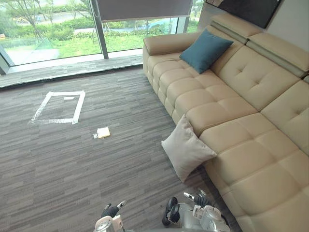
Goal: Pick up cushions and gather them together orderly.
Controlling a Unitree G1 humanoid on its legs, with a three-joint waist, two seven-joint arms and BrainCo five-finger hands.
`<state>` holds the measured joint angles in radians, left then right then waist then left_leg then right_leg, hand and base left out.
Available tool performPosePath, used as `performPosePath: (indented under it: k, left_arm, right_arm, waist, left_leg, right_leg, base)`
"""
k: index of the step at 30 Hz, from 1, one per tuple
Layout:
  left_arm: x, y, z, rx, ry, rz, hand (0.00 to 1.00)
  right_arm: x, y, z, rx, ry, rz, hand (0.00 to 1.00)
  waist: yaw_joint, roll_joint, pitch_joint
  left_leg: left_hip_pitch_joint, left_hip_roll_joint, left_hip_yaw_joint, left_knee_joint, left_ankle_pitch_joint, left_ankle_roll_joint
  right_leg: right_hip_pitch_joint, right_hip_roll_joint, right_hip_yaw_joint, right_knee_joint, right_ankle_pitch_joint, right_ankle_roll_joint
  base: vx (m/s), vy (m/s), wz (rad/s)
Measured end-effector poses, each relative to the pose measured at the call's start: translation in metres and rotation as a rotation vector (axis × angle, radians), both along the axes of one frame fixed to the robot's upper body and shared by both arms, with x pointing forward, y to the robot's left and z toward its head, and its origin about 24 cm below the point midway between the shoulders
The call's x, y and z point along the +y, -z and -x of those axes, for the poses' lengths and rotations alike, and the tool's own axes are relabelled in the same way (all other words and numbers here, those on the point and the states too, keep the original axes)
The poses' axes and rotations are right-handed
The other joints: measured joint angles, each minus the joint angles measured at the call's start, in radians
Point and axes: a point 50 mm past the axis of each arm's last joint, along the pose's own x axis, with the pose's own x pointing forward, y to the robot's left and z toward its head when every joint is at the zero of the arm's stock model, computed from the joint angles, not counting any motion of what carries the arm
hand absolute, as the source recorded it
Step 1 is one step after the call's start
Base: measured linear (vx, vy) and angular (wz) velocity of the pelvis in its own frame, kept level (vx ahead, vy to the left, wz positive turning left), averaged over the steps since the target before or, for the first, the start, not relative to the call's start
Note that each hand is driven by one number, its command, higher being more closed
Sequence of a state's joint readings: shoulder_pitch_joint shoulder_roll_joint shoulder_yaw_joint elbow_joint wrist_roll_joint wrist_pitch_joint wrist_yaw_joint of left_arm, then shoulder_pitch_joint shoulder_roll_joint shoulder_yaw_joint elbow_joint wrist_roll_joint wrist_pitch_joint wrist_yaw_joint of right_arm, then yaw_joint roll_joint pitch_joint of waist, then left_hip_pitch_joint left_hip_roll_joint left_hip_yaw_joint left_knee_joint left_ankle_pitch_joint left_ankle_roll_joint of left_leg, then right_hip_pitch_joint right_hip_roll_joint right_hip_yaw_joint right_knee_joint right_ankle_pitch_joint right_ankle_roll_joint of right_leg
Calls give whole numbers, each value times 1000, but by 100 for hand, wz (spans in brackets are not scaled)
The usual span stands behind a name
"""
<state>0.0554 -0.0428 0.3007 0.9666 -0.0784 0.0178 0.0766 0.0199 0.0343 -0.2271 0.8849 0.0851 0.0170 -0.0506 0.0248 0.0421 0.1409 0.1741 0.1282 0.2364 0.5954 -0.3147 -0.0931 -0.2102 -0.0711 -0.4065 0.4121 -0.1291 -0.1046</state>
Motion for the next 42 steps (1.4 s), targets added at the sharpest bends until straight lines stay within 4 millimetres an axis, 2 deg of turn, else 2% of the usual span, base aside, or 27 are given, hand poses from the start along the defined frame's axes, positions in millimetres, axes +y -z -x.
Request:
performPosePath:
  k: [1, 2, 3, 4, 5, 7, 9, 10, 11, 12, 13, 16, 17, 18, 20, 21, 23, 25, 27, 28, 30, 31, 33, 35, 37, 39, 42]
  left_arm:
    - [-2, 0, 2, 0, -23, 10, 0]
    - [-2, 1, 7, 7, -34, 12, 0]
    - [0, 2, 10, 10, -41, 10, 0]
    - [4, 1, 10, 7, -42, 1, 0]
    - [7, 0, 9, -1, -46, -10, 0]
    - [9, -2, 6, -16, -51, -17, 0]
    - [8, -2, 6, -21, -55, -16, 0]
    - [9, -2, 5, -23, -56, -19, 0]
    - [9, -2, 5, -22, -57, -23, 0]
    - [9, -2, 6, -19, -57, -23, 0]
    - [11, -1, 7, -10, -54, -27, 0]
    - [19, -1, 6, 11, -16, -57, 0]
    - [19, -1, 4, 15, 0, -60, 0]
    - [19, 0, 2, 24, 24, -63, 0]
    - [18, 0, 3, 31, 51, -68, 0]
    - [18, 0, 3, 33, 58, -69, 0]
    - [18, 1, 7, 45, 64, -70, 0]
    - [17, 1, 7, 43, 64, -68, 0]
    - [17, 2, 9, 54, 80, -70, 0]
    - [19, 2, 9, 58, 96, -79, 0]
    - [7, 3, 6, 54, 102, -48, 0]
    - [4, 4, 6, 52, 104, -40, 0]
    - [2, 2, 3, 39, 111, -42, 0]
    - [1, 1, 3, 18, 100, -40, 0]
    - [2, 0, 4, 6, 100, -39, 0]
    - [4, -1, 3, 2, 99, -42, 0]
    - [4, -1, 2, -1, 99, -46, 0]
  right_arm:
    - [-1, 0, 0, 0, -1, 4, 0]
    - [0, 0, 0, 4, -3, 5, 0]
    - [2, 1, 0, 11, -6, -1, 0]
    - [6, 1, 0, 12, -13, -6, 0]
    - [8, 2, 0, 20, -14, -14, 0]
    - [9, 5, 5, 47, -11, -17, 0]
    - [12, 6, 5, 55, -11, -22, 0]
    - [15, 6, 5, 56, -13, -29, 0]
    - [18, 7, 5, 62, -23, -33, 0]
    - [19, 8, 6, 67, -32, -32, 0]
    - [23, 8, 6, 71, -41, -36, 0]
    - [23, 11, 15, 95, -40, -42, 0]
    - [23, 11, 15, 94, -36, -41, 0]
    - [22, 9, 11, 82, -37, -37, 0]
    - [21, 5, 4, 50, -41, -29, 0]
    - [20, 5, 4, 47, -41, -26, 0]
    - [20, 5, 4, 44, -40, -25, 0]
    - [18, 5, 4, 44, -39, -20, 0]
    - [17, 6, 5, 50, -30, -23, 0]
    - [16, 6, 6, 55, -22, -24, 0]
    - [6, 4, 3, 43, 2, -6, 0]
    - [3, 4, 2, 42, 9, -1, 0]
    - [-2, 5, 7, 52, 40, -1, 0]
    - [-5, 7, 12, 65, 53, 8, 0]
    - [-5, 7, 12, 68, 57, 13, 0]
    - [-6, 7, 12, 69, 60, 16, 0]
    - [-5, 7, 12, 71, 59, 19, 0]
  waist:
    - [3, 21, 3]
    - [10, 35, 3]
    - [15, 37, 5]
    - [15, 30, 7]
    - [14, 10, 15]
    - [28, -6, 13]
    - [36, -8, 12]
    - [39, -10, 13]
    - [38, -11, 12]
    - [38, -12, 8]
    - [41, -19, 0]
    - [39, -57, -29]
    - [40, -58, -27]
    - [39, -62, -15]
    - [33, -50, 1]
    - [30, -52, 0]
    - [31, -54, -1]
    - [29, -53, -2]
    - [29, -56, -5]
    - [27, -72, -11]
    - [23, -24, 4]
    - [19, -16, 5]
    - [17, -11, 10]
    - [33, -2, 6]
    - [34, -2, 5]
    - [34, -6, 6]
    - [35, -8, 5]
  left_leg:
    - [-88, 54, -42, 218, 83, -67]
    - [-129, 86, -53, 333, 101, -85]
    - [-178, 117, -50, 423, 89, -71]
    - [-214, 130, -45, 441, 74, -47]
    - [-251, 135, -21, 395, 41, -14]
    - [-293, 128, -5, 247, 6, 20]
    - [-326, 95, -67, 37, 5, 22]
    - [-332, 69, -140, -68, 16, 19]
    - [-328, 36, -234, -179, 60, 18]
    - [-322, 26, -260, -200, 111, 4]
    - [-295, 18, -225, -206, 137, -17]
    - [-263, -4, -106, -210, 99, 30]
    - [-246, -9, -85, -216, 86, 40]
    - [-199, -17, -33, -236, 72, 56]
    - [-142, -18, 15, -246, 56, 71]
    - [-100, -18, 43, -264, 53, 74]
    - [-30, -21, 90, -334, 54, 72]
    - [3, -21, 135, -378, 60, 62]
    - [5, -30, 165, -404, 64, 54]
    - [3, -51, 153, -407, 63, 47]
    - [4, -31, 104, -401, 64, 42]
    - [4, -23, 98, -380, 63, 40]
    - [-43, 19, 62, -205, 54, 27]
    - [-136, 81, 15, 46, 52, 4]
    - [-192, 104, -26, 123, 46, 3]
    - [-230, 102, -34, 67, 25, 4]
    - [-240, 66, -119, -148, 30, 26]
  right_leg:
    - [33, 45, 16, -12, -23, -8]
    - [56, 75, 43, -22, -40, -11]
    - [90, 98, 60, -30, -56, -15]
    - [114, 106, 77, -38, -63, -22]
    - [162, 107, 105, -60, -66, -16]
    - [210, 105, 153, -106, -63, 0]
    - [234, 104, 223, -131, -68, 25]
    - [238, 99, 260, -132, -76, 40]
    - [237, 94, 314, -119, -90, 65]
    - [231, 90, 341, -105, -100, 80]
    - [228, 79, 384, -88, -113, 105]
    - [203, 20, 408, -57, -92, 159]
    - [178, 12, 410, -5, -83, 170]
    - [106, -6, 411, 154, -70, 175]
    - [18, -40, 362, 344, -13, 154]
    - [-6, -71, 305, 411, -9, 150]
    - [-13, -128, 179, 421, -24, 132]
    - [-14, -152, 70, 327, -36, 124]
    - [-11, -138, 13, 138, -4, 126]
    - [11, -125, 15, 44, 9, 71]
    - [31, -89, 20, 13, -3, 55]
    - [47, -79, 20, -6, -14, 56]
    - [110, -48, 17, -54, -39, 59]
    - [152, -13, 28, -65, -71, 64]
    - [161, 5, 48, -66, -84, 65]
    - [158, 10, 73, -66, -86, 69]
    - [154, 9, 131, -62, -85, 95]
  base:
    - [558, -141, -61]
    - [538, -62, -93]
    - [344, 1, -82]
    - [424, -9, -78]
    - [390, -16, -55]
    - [339, 20, -70]
    - [346, 163, -92]
    - [377, 281, -118]
    - [303, 273, -120]
    - [302, 317, -131]
    - [233, 266, -99]
    - [269, 341, -91]
    - [163, 292, -94]
    - [122, 241, -85]
    - [96, 173, -70]
    - [91, 130, -55]
    - [105, 97, -55]
    - [130, 14, -66]
    - [163, -79, -64]
    - [250, -169, -44]
    - [192, -165, -26]
    - [151, -143, -6]
    - [134, -145, 2]
    - [92, -106, -18]
    - [98, -33, -38]
    - [101, 7, -45]
    - [111, 133, -52]
